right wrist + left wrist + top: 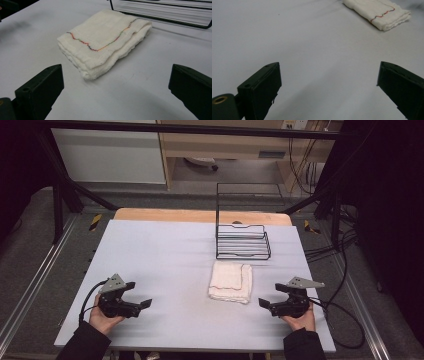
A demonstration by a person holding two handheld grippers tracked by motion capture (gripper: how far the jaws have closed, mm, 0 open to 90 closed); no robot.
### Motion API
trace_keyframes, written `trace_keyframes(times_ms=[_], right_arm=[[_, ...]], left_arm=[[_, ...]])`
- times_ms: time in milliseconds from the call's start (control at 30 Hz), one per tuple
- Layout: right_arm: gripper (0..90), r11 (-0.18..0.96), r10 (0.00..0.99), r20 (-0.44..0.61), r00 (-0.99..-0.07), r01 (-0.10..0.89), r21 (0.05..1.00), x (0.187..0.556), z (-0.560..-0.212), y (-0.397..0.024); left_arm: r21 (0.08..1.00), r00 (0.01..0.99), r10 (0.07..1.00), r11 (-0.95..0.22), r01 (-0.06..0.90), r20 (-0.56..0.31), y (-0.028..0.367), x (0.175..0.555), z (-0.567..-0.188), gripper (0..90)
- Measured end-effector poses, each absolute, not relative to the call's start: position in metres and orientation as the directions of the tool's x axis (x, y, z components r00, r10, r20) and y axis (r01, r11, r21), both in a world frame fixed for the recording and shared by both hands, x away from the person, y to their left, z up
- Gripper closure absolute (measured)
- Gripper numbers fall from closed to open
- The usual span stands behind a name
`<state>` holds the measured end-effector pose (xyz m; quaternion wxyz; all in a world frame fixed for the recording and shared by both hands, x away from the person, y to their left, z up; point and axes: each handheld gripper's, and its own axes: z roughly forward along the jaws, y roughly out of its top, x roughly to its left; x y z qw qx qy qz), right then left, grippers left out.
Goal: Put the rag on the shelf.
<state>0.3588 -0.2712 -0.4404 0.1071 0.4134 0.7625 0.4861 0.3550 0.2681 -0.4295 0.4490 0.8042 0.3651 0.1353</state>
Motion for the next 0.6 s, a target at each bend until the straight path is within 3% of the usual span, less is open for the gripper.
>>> trace_keyframes(times_ms=[600], right_arm=[[0.5, 0.200, 0.740, 0.223, -0.635, 0.525, 0.827, 0.359, -0.441, -0.271]], left_arm=[[0.795, 0.746, 0.655, -0.387, 0.466, -0.118, 0.200, 0.366, -0.421, 6.5]])
